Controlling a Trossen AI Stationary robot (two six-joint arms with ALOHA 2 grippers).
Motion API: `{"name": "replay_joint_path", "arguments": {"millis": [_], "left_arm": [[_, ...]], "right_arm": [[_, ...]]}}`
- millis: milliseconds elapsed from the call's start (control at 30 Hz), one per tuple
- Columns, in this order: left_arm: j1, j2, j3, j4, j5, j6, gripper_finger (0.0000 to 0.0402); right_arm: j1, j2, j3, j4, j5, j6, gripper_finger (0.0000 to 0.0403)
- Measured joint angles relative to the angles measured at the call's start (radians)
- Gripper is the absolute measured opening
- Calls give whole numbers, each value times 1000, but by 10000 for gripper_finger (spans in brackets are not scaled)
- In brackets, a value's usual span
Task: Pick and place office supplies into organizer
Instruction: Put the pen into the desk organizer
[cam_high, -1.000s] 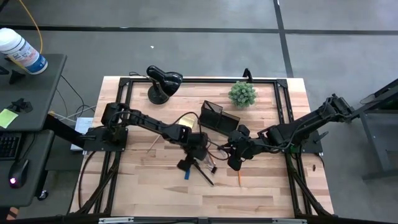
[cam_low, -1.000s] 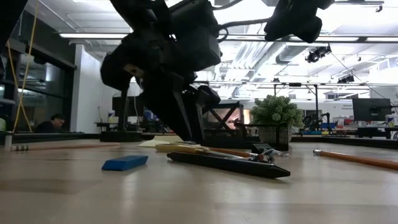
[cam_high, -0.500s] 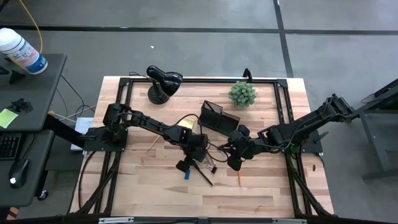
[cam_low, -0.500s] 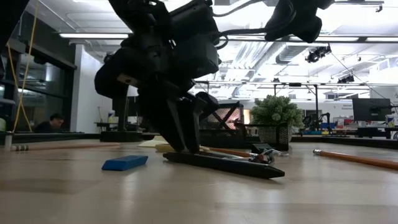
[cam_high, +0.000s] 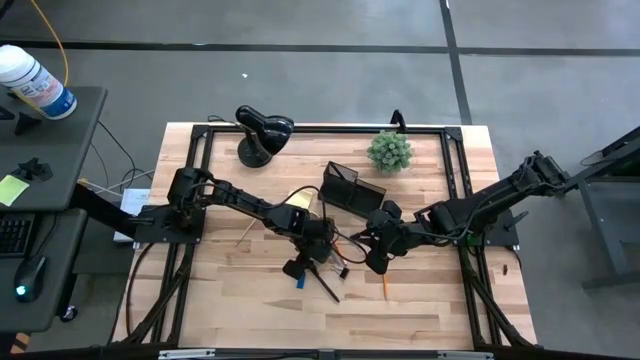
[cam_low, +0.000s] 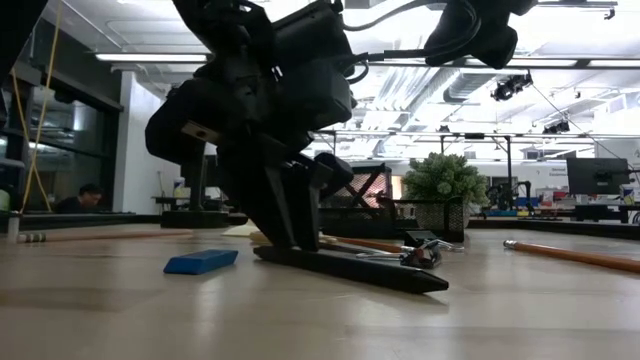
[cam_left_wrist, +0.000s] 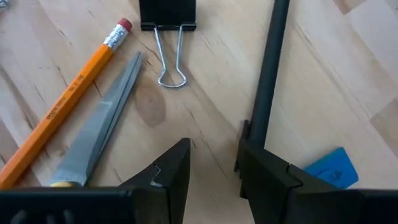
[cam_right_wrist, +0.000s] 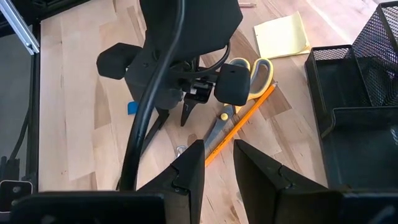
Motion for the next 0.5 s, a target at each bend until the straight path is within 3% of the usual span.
{"name": "replay_joint_path", "arguments": {"millis": [500], "left_arm": [[-1,-5,-2,-4,8,-5,124]], "right_arm": [[0,0,0,0,0,2,83]]}}
